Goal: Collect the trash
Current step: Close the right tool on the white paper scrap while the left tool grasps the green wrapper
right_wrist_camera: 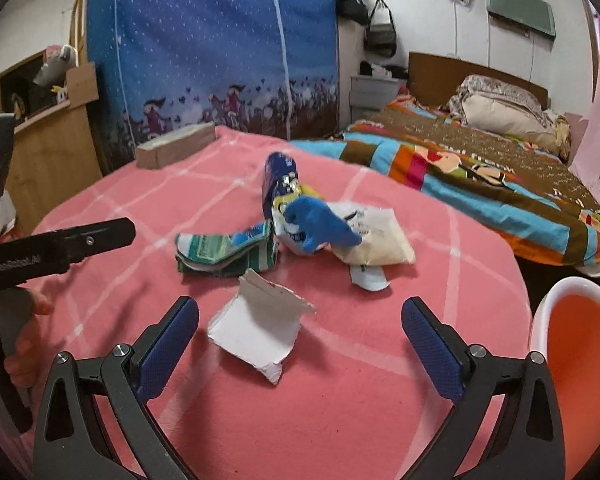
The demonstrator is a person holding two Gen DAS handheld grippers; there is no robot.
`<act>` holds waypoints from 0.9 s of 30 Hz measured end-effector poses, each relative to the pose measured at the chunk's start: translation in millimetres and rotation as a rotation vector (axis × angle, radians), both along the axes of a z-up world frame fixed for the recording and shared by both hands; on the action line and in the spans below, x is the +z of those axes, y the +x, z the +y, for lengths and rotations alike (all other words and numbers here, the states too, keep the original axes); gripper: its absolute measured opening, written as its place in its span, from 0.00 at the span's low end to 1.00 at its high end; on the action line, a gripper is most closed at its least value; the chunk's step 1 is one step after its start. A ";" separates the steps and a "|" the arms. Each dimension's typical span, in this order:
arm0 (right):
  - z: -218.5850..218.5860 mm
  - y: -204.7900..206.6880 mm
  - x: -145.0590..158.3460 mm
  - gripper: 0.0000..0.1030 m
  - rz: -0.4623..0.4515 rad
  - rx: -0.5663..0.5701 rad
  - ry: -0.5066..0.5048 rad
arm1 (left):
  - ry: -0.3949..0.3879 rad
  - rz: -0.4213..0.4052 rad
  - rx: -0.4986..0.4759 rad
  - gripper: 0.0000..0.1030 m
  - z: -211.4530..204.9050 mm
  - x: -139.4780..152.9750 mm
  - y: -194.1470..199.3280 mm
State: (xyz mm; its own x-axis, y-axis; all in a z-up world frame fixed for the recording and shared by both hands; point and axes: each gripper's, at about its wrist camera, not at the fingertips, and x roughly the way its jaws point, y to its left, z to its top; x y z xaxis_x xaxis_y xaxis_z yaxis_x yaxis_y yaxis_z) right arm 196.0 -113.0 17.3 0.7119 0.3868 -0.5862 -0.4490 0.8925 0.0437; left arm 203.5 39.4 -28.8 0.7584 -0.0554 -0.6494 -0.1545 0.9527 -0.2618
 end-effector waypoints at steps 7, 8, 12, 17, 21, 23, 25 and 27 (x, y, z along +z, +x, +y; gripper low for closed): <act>-2.4 4.3 -3.6 0.61 0.039 0.029 0.040 | -0.013 0.011 -0.054 1.00 -7.2 -1.3 2.4; -3.0 4.2 -4.1 0.56 0.046 0.037 0.046 | -0.014 0.013 -0.063 1.00 -9.0 -1.1 3.3; -3.6 5.3 -4.2 0.43 0.058 0.059 0.063 | -0.010 0.003 -0.105 0.97 -16.8 0.4 3.5; -13.2 7.4 -4.1 0.40 0.071 0.046 0.095 | -0.005 -0.008 -0.189 0.94 -29.2 1.8 4.4; -24.6 8.2 -4.4 0.40 0.072 0.010 0.102 | 0.033 0.002 -0.246 0.89 -43.7 2.3 9.0; -31.3 8.6 -4.9 0.40 0.073 -0.007 0.109 | 0.047 0.005 -0.268 0.87 -50.9 2.9 13.3; -36.7 8.8 -5.3 0.40 0.073 -0.018 0.113 | 0.044 0.004 -0.288 0.85 -54.8 3.9 18.1; -39.1 8.1 -5.8 0.40 0.071 -0.021 0.113 | 0.035 0.006 -0.295 0.84 -57.4 3.5 21.9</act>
